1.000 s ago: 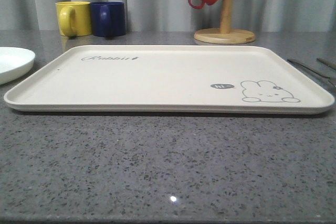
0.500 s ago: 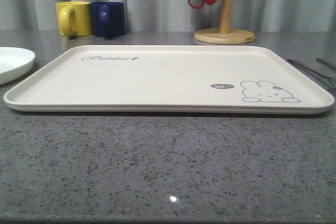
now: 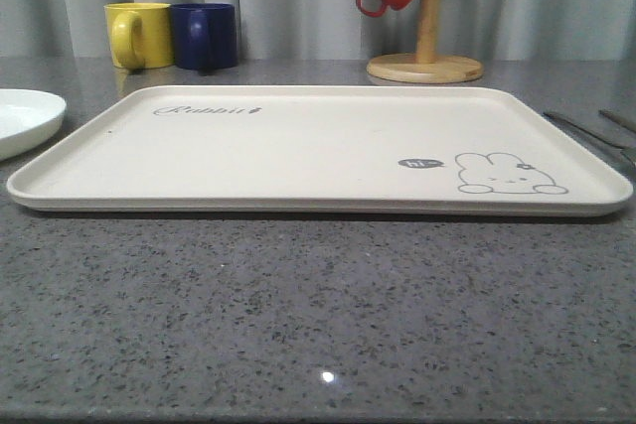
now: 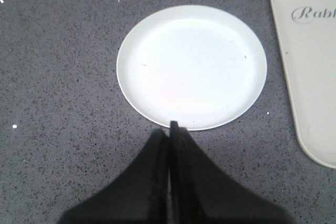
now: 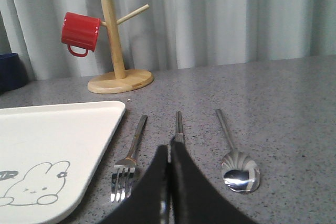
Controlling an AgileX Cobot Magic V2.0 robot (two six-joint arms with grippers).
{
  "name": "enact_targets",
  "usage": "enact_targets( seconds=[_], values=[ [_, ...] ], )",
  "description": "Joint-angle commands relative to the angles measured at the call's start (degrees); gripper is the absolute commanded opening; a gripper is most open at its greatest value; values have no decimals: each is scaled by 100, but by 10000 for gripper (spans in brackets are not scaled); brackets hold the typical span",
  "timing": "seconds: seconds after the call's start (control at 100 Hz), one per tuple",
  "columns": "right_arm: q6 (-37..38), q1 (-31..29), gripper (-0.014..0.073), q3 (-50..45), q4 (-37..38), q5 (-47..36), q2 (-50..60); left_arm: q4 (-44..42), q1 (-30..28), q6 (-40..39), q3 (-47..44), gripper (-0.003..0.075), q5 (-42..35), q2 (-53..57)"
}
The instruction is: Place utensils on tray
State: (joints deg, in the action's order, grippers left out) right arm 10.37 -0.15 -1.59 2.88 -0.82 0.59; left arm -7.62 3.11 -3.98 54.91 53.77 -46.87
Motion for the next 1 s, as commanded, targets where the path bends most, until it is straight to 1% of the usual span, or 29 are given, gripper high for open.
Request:
enact_targets(
  seconds=[0.0,0.07,0.14,0.21,0.24,0.26,0.31,0.34,0.38,0.43,0.61,0.78,0.86,0.99],
  values=[
    [-62,-32,-69,105,-7,-487,35,-53,-22,4,204,-16,-293,-226],
    [-62,-32,-69,105,-7,-487,35,-39,-22,4,204,-8,-293,-351],
    [-62,-32,-69,105,-7,-487,35,54,-22,4,204,47,-293,-447],
    [-62,-32,-69,105,-7,-487,35,108,-22,4,204,158,-293,-518],
    [-62,-32,-69,105,-7,-487,35,123,-22,4,192,232,-293,-545],
    [-62,-32,-69,105,-7,-487,35,123,-22,4,192,263,-293,-557],
    [-62,-32,-69,105,-7,-487,35,123,-22,4,183,384,-304,-617],
    [-62,-32,-69,105,-7,-487,35,123,-22,4,183,435,-333,-651],
    [-62,-32,-69,105,-7,-487,35,123,-22,4,183,496,-370,-716],
    [-62,-32,-69,105,-7,-487,35,123,-22,4,183,536,-442,-814],
    [-62,-32,-69,105,-7,-487,35,123,-45,4,411,539,-547,-1450],
    [-62,-32,-69,105,-7,-487,35,159,-413,17,1023,539,-555,-2312],
    [-62,-32,-69,105,-7,-487,35,338,-643,299,1410,539,-443,-2717],
    [-62,-32,-69,105,-7,-487,35,1021,-1037,972,1997,539,-115,-3437]
  ],
)
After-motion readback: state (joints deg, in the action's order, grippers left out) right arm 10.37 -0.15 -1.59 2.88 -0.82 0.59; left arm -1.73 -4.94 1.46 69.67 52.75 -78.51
